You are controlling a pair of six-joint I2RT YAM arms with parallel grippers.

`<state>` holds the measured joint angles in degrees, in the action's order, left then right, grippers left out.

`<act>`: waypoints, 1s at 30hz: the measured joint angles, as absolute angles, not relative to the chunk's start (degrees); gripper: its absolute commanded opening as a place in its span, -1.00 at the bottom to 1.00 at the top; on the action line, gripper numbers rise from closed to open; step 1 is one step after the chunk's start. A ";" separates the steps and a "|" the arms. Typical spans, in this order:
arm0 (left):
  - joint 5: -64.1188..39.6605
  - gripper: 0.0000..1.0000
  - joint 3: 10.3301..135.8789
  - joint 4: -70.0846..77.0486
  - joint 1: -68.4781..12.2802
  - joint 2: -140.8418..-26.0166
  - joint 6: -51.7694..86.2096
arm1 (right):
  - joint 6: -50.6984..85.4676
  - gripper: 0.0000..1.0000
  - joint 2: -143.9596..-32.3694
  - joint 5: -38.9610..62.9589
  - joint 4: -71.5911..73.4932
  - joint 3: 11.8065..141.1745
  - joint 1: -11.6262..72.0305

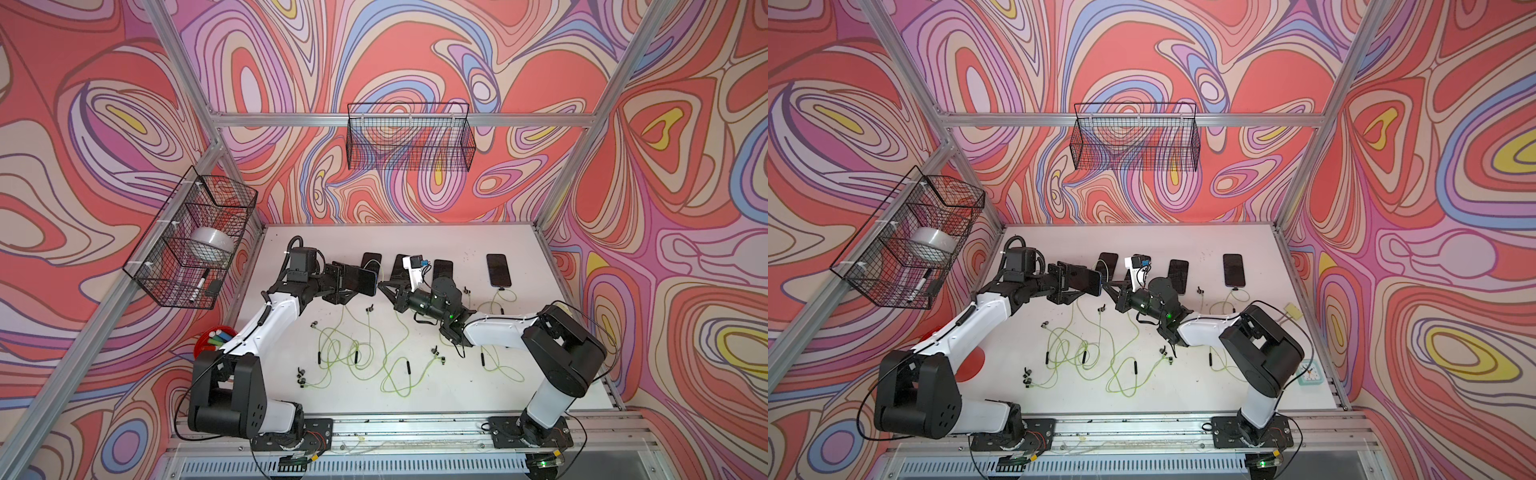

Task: Plug wired earphones into phones
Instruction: Insert the wired earphone into the phone.

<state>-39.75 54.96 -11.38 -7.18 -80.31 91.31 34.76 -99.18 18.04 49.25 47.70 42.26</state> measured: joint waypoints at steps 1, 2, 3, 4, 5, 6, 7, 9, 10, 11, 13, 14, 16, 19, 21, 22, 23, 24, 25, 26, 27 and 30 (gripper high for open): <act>-39.81 -1.00 54.96 -11.31 -7.18 -80.31 91.31 | 34.74 -1.00 -99.18 17.91 49.28 47.70 42.28; -39.83 -1.00 54.94 -11.31 -7.18 -80.31 91.31 | 34.70 -1.00 -99.18 17.80 49.28 47.70 42.33; -39.86 -1.00 54.94 -11.29 -7.18 -80.31 91.29 | 34.65 -1.00 -99.18 17.76 49.28 47.70 42.35; -39.86 -1.00 54.94 -11.29 -7.20 -80.31 91.29 | 34.61 -1.00 -99.22 17.76 49.30 47.72 42.39; -39.86 -1.00 54.94 -11.31 -7.22 -80.31 91.29 | 34.61 -1.00 -99.24 17.74 49.28 47.75 42.41; -39.86 -1.00 54.94 -11.29 -7.25 -80.31 91.26 | 34.61 -1.00 -99.29 17.74 49.28 47.79 42.41; -39.83 -1.00 54.94 -11.29 -7.25 -80.31 91.26 | 34.59 -1.00 -99.35 17.72 49.30 47.83 42.41; -39.75 -1.00 54.94 -11.29 -7.25 -80.31 91.26 | 34.59 -1.00 -99.55 17.67 49.28 48.01 42.41; -39.59 -1.00 54.94 -11.29 -7.25 -80.31 91.29 | 34.59 -1.00 -99.66 17.56 49.25 48.05 42.41; -39.48 -1.00 54.94 -11.27 -7.25 -80.31 91.26 | 34.59 -1.00 -99.72 17.47 49.19 48.10 42.41; -39.24 -1.00 54.94 -11.27 -7.25 -80.31 91.26 | 34.52 -1.00 -99.88 17.26 48.77 48.42 42.44; -39.09 -1.00 54.94 -11.25 -7.25 -80.31 91.26 | 34.35 -1.00 -99.88 17.08 48.38 48.60 42.46; -38.92 -1.00 54.94 -11.03 -7.25 -80.31 91.26 | 33.95 -1.00 -99.88 16.73 47.79 48.86 42.48; -38.54 -1.00 54.94 -10.90 -7.25 -80.31 91.09 | 33.41 -1.00 -99.88 16.21 46.41 49.45 42.52; -38.22 -1.00 54.96 -10.87 -7.25 -80.31 91.09 | 32.93 -1.00 -99.88 15.88 45.12 50.13 42.65; -38.00 -1.00 54.96 -10.85 -7.27 -80.31 91.09 | 32.71 -1.00 -99.88 15.73 44.53 50.43 42.74; -37.71 -1.00 54.96 -10.87 -7.27 -80.31 91.09 | 32.45 -1.00 -99.88 15.55 43.79 50.83 42.83; -37.47 -1.00 54.96 -10.85 -7.31 -80.31 91.09 | 32.25 -1.00 -99.88 15.40 43.16 51.13 42.89; -37.21 -1.00 54.96 -10.85 -7.38 -80.34 91.09 | 32.12 -1.00 -99.88 15.33 42.61 51.42 42.92; -36.95 -1.00 54.96 -10.81 -7.46 -80.34 91.11 | 31.99 -1.00 -99.88 15.20 42.17 51.59 42.94; -36.75 -1.00 54.96 -10.72 -7.53 -80.34 91.11 | 31.88 -1.00 -99.88 15.05 41.87 51.72 42.96; -36.38 -1.00 54.96 -10.61 -7.64 -80.34 91.11 | 31.55 -1.00 -99.88 14.74 41.30 51.94 43.07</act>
